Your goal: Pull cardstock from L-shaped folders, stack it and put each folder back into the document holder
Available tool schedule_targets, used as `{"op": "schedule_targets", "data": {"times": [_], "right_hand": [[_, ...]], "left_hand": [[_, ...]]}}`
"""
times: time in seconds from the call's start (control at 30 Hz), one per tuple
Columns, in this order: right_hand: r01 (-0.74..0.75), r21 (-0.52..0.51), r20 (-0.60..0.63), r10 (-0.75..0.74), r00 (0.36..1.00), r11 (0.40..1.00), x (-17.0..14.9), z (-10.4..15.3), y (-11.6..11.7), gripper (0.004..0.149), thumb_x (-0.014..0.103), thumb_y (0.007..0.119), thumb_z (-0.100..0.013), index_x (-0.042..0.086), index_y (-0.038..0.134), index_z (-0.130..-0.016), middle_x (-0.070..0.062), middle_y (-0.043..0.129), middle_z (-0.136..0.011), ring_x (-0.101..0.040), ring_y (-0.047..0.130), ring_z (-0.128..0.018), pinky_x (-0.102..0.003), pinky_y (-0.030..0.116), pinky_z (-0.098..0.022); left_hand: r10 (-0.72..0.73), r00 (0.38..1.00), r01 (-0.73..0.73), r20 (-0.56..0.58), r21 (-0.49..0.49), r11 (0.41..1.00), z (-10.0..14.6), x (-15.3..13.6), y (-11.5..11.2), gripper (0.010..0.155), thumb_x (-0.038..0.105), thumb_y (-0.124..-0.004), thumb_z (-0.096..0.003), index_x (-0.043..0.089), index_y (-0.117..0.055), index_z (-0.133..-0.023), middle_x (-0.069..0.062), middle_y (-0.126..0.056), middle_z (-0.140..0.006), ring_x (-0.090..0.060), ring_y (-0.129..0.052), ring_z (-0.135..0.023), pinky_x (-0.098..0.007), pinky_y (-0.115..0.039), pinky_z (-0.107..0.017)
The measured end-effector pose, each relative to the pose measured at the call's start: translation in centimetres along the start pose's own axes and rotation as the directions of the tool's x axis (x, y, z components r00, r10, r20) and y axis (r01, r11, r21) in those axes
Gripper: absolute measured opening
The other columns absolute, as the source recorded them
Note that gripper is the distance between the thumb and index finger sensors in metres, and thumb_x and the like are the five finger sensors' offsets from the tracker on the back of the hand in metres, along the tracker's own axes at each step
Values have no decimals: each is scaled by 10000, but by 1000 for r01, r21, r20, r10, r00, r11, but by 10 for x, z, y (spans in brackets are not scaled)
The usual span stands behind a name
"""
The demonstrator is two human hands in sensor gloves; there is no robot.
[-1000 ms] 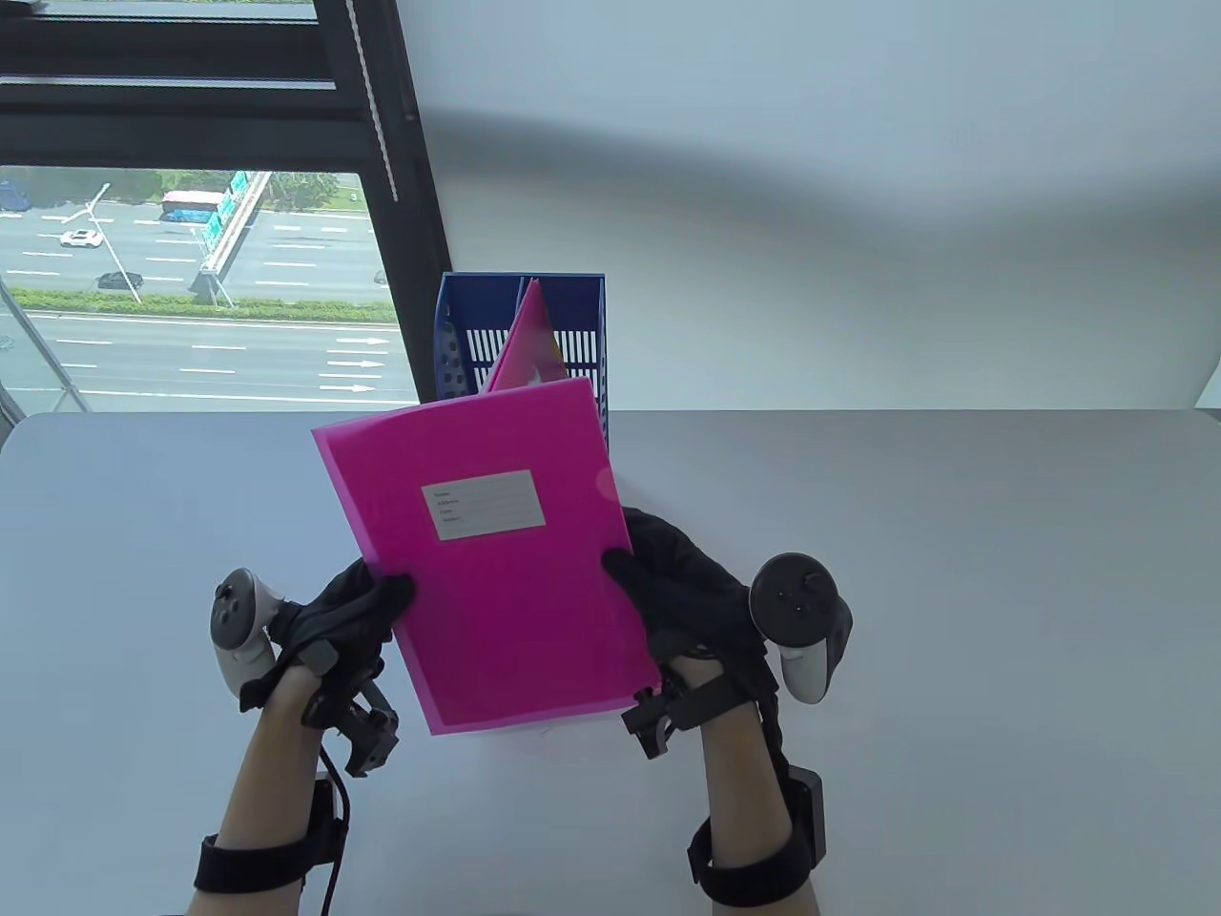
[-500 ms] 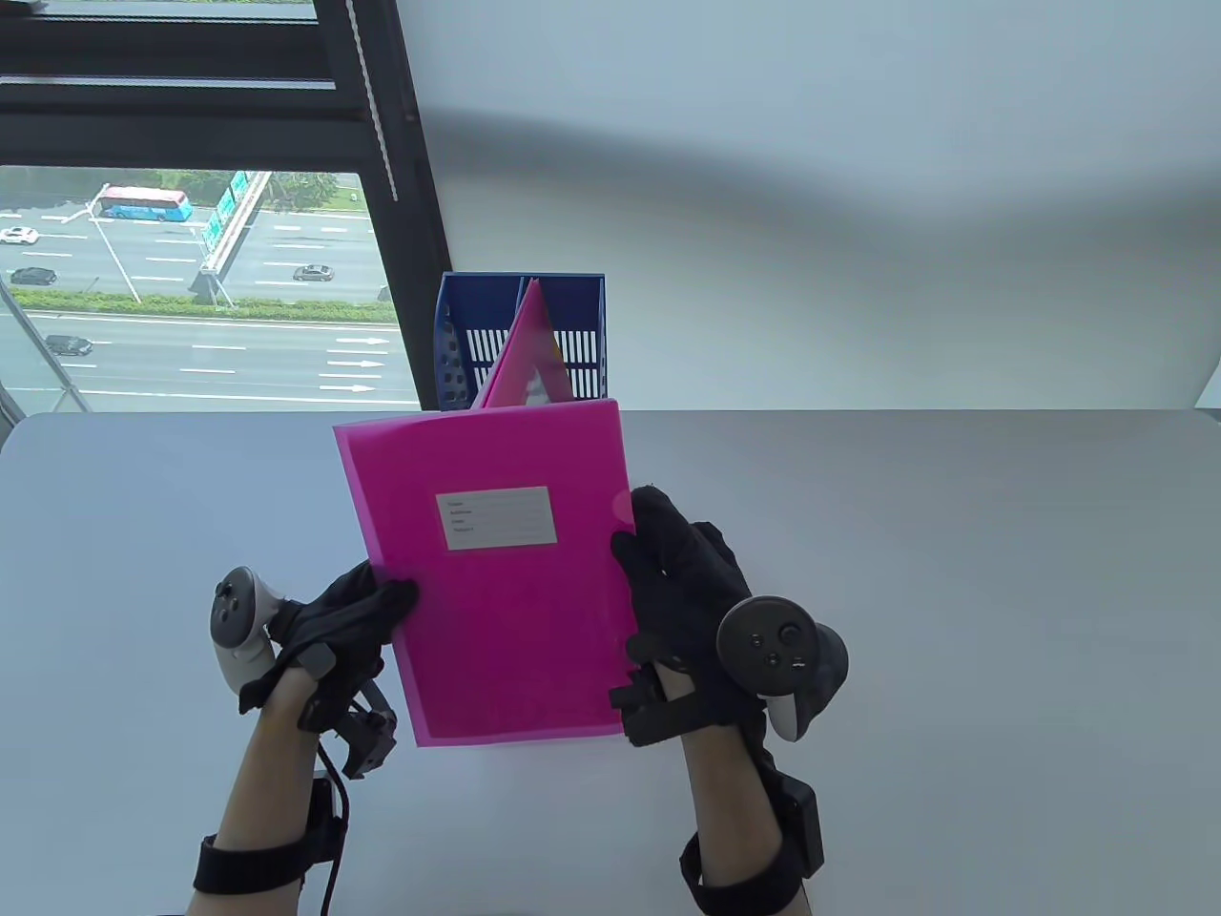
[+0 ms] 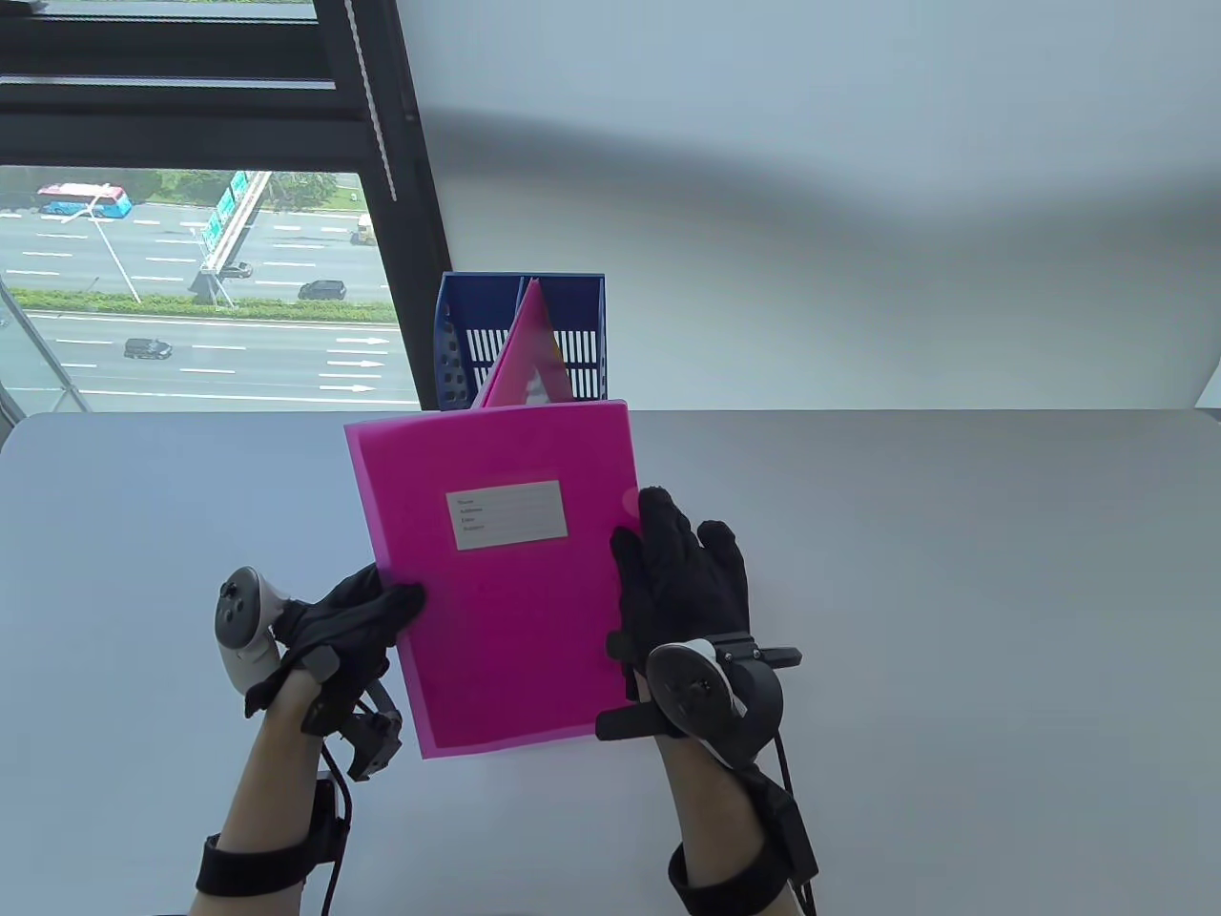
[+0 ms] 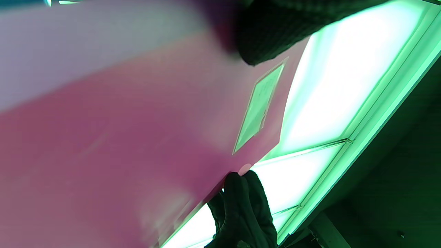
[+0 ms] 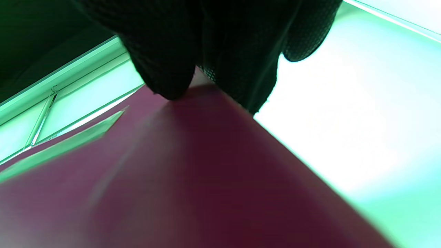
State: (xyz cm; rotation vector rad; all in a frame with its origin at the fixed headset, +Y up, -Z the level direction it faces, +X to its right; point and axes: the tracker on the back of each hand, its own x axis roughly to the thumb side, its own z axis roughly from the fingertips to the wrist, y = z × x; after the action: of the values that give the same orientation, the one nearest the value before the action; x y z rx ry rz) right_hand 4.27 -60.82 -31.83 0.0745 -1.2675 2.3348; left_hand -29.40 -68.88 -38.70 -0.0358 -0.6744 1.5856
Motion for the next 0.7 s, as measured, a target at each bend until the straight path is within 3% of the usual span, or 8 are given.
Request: {"op": "schedule_targets", "data": {"times": [0.13, 0.23, 0.3, 0.37, 0.43, 0.5, 0.7], "right_hand": [[-25, 2, 12, 25, 1000, 1000, 1, 0, 1, 558, 445, 956, -514, 242, 741, -987, 16, 904, -879, -78, 1072, -540, -412, 723, -698], [136, 83, -95, -128, 987, 987, -9, -5, 2, 551, 449, 949, -513, 259, 737, -984, 28, 885, -902, -92, 1064, -560, -427, 711, -704], [302, 142, -202, -271, 941, 943, -18, -8, 4, 534, 442, 944, -517, 275, 735, -980, 32, 866, -925, -122, 1050, -592, -455, 694, -708], [475, 207, -301, -407, 863, 855, -29, -12, 7, 484, 428, 922, -539, 287, 744, -966, 28, 854, -942, -143, 1024, -630, -490, 668, -713], [662, 258, -398, -547, 737, 704, -41, -15, 12, 412, 432, 893, -562, 295, 775, -932, -4, 808, -995, -170, 993, -669, -519, 643, -719], [758, 286, -459, -611, 646, 586, -48, -17, 15, 383, 443, 897, -561, 277, 826, -899, -46, 784, -1019, -214, 967, -696, -548, 619, -717], [834, 353, -508, -662, 551, 424, -57, -20, 18, 363, 480, 852, -583, 267, 881, -875, -66, 804, -1012, -228, 949, -713, -561, 602, -720]], "left_hand": [[6, 1000, -6, 1, 4, 1000, 0, 0, 0, 437, 368, -767, -583, 126, -804, -945, -33, -977, -769, -325, -994, -734, -555, -636, -727], [-4, 1000, 4, 1, 12, 1000, 1, 0, 2, 436, 366, -766, -584, 125, -803, -946, -32, -975, -770, -323, -994, -734, -555, -636, -727], [-4, 1000, 4, 2, 14, 1000, 2, 0, 3, 435, 366, -764, -584, 127, -803, -946, -29, -976, -769, -321, -995, -733, -555, -636, -727], [-6, 1000, 6, 1, 23, 1000, 3, 1, 5, 432, 363, -763, -585, 127, -805, -944, -31, -975, -769, -322, -993, -732, -557, -636, -726], [-15, 1000, 15, -2, 24, 1000, 3, 1, 6, 433, 366, -758, -587, 133, -799, -949, -27, -968, -778, -320, -988, -738, -560, -632, -728], [-14, 1000, 14, 0, 22, 1000, 3, 1, 5, 431, 364, -761, -586, 135, -801, -950, -32, -970, -777, -325, -988, -738, -562, -630, -727], [-34, 999, 34, 0, 9, 999, 2, 1, 4, 432, 365, -760, -585, 138, -801, -949, -28, -971, -776, -323, -990, -737, -563, -631, -727]]}}
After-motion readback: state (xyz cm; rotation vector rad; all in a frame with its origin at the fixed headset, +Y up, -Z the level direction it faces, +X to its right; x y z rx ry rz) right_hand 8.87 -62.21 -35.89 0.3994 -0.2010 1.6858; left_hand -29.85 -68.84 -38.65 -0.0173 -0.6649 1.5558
